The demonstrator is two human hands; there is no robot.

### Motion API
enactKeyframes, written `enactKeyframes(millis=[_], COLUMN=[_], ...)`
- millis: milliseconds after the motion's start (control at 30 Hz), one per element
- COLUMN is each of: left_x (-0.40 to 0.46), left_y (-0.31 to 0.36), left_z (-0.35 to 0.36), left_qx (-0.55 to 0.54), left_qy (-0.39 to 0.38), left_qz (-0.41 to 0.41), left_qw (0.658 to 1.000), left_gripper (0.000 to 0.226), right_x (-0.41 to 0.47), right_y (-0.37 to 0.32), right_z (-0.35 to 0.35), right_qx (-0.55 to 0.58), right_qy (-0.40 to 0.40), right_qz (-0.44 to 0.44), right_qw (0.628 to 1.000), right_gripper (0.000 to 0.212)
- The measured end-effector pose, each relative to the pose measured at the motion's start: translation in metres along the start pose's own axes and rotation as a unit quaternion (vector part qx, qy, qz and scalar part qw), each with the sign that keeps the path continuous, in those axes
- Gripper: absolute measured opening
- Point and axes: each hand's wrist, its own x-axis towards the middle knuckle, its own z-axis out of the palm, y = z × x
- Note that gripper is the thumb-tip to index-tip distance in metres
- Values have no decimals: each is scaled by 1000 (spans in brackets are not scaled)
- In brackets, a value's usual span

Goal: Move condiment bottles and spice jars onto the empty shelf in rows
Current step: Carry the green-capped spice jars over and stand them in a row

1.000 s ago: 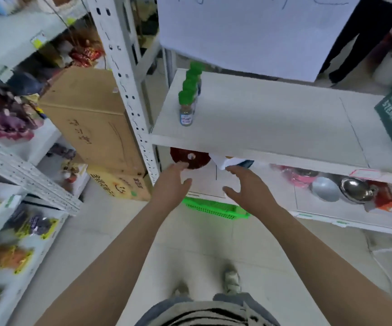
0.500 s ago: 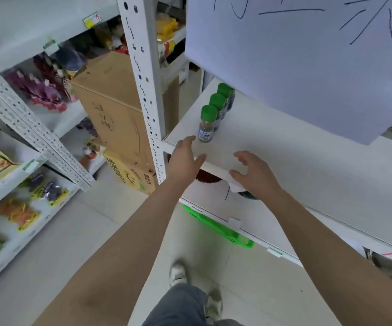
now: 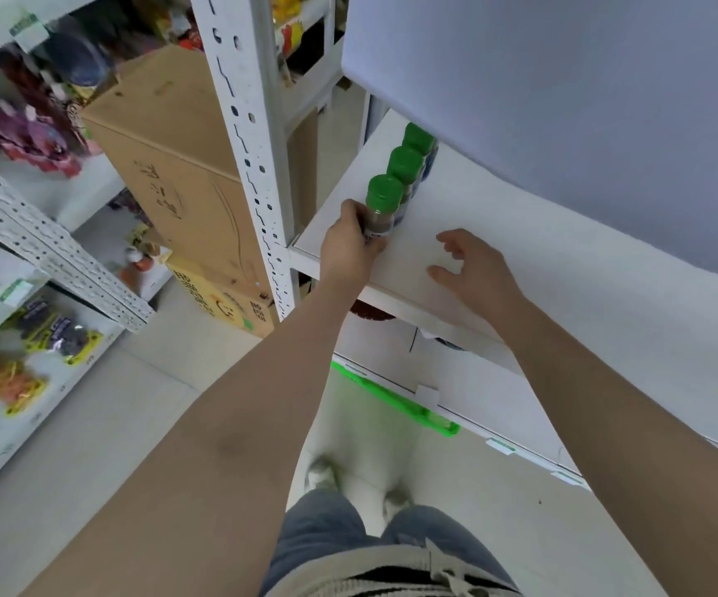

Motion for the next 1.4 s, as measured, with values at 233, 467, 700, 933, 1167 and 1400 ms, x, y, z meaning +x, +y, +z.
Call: enactKeyframes(millis=[233,467,700,933,1167,1400], left_x=[-47,-94,-132,-179,-284,-377], left_y=[-6,-10,-10,-8,-34,-71], left_z=[-22,-47,-39,-50,-88,-127], left_qx=[-48,-31,-46,-72,-124,-214], left_qy=[61,124,158,204,323,443], left_qz=[-40,-126,-156,-197,-322,-376], left_qw=[996,984,974,956,881,785], left_gripper=[37,41,37,37,27,25], right_x=[47,80,85,27,-86,-165], right_y=[-15,-28,-28,-35,-73,-119], right_z=[19,46,52,51,97,144], right_qx=[87,188,242,261,318,268], right_qy=[53,96,103,12,-248,-452], right_qz=[-7,-2,4,-117,-183,-180], right_qw=[995,977,965,958,897,831], right_gripper=[59,51,40,34,25,19])
